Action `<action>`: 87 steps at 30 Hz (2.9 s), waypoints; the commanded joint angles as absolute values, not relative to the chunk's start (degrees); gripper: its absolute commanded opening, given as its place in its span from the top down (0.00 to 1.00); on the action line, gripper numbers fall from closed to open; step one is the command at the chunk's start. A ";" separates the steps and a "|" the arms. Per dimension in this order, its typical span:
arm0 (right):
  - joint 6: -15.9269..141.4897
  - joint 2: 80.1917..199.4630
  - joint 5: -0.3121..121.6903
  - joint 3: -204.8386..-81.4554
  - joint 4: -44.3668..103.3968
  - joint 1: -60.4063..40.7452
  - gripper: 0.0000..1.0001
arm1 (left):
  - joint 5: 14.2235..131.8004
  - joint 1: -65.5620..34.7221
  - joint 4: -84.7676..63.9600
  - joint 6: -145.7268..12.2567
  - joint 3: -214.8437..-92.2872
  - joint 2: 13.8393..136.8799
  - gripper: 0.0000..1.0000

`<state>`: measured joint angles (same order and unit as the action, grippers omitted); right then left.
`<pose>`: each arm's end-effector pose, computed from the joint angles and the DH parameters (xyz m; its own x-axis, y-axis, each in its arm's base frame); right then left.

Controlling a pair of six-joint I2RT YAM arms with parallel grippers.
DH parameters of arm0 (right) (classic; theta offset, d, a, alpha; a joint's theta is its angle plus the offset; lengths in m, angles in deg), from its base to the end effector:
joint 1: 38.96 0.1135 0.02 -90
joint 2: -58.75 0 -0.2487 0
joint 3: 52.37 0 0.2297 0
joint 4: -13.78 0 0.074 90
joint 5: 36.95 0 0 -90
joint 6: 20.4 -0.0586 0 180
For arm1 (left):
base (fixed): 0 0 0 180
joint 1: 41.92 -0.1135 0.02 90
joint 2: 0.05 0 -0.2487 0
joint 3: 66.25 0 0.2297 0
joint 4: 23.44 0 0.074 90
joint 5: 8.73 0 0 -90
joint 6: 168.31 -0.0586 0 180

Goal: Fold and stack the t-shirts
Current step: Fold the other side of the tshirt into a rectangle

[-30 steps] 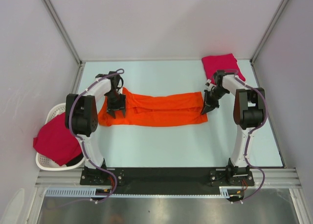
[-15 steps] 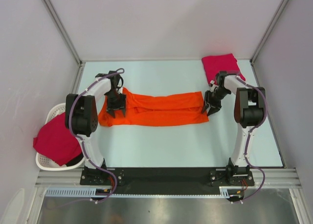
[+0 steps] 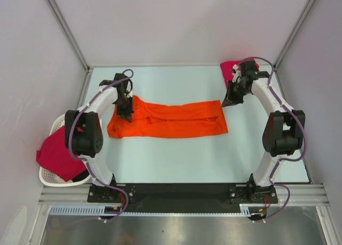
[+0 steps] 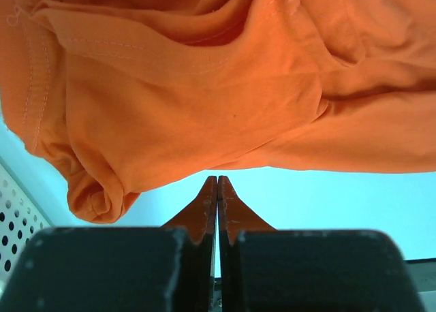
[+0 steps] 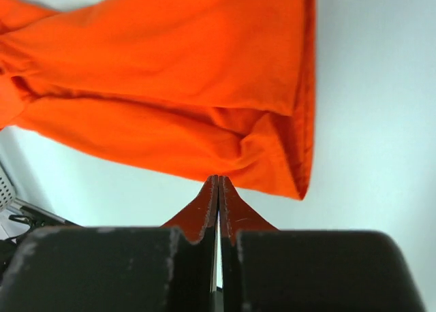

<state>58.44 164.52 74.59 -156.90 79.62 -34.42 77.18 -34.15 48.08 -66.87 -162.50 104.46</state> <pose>0.3644 0.0505 0.2295 -0.9426 0.1057 -0.3166 -0.0344 0.9127 0.4071 0.3295 -0.0492 0.1909 -0.9850 -0.0653 -0.1600 -0.0489 0.9934 -0.1040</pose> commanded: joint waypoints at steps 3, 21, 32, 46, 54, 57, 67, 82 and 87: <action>58.00 161.22 74.85 -152.26 79.81 -31.05 1.00 | 80.12 -33.75 46.63 -66.89 -157.60 103.14 1.00; 58.78 171.68 69.84 -146.97 78.32 -26.65 1.00 | 93.57 -37.52 47.51 -62.85 -155.75 107.79 1.00; 60.72 175.11 57.72 -148.20 80.25 -25.33 1.00 | 101.05 -44.29 51.99 -61.26 -155.58 110.95 1.00; 60.90 173.64 60.41 -151.18 82.96 -25.42 1.00 | 93.68 -45.35 49.97 -63.72 -154.69 109.92 1.00; 61.25 166.23 70.19 -168.29 85.08 -25.33 1.00 | 90.15 -42.45 47.35 -63.46 -157.78 91.81 1.00; 60.98 170.62 70.01 -172.44 85.43 -25.33 1.00 | 88.66 -42.45 42.96 -61.44 -155.49 88.20 1.00; 62.13 193.82 70.10 -191.69 88.25 -22.96 1.00 | 80.13 -38.59 42.59 -61.96 -160.32 99.79 0.94; 60.10 199.55 75.90 -205.15 87.81 -19.89 1.00 | 79.96 -21.62 43.29 -61.52 -170.06 106.37 1.00; 60.02 197.53 76.95 -204.62 88.33 -17.43 1.00 | 79.25 -17.05 44.96 -62.40 -177.10 112.09 1.00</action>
<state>60.41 202.93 74.44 -203.06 87.79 -19.60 80.96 -20.16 43.71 -61.85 -171.57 108.51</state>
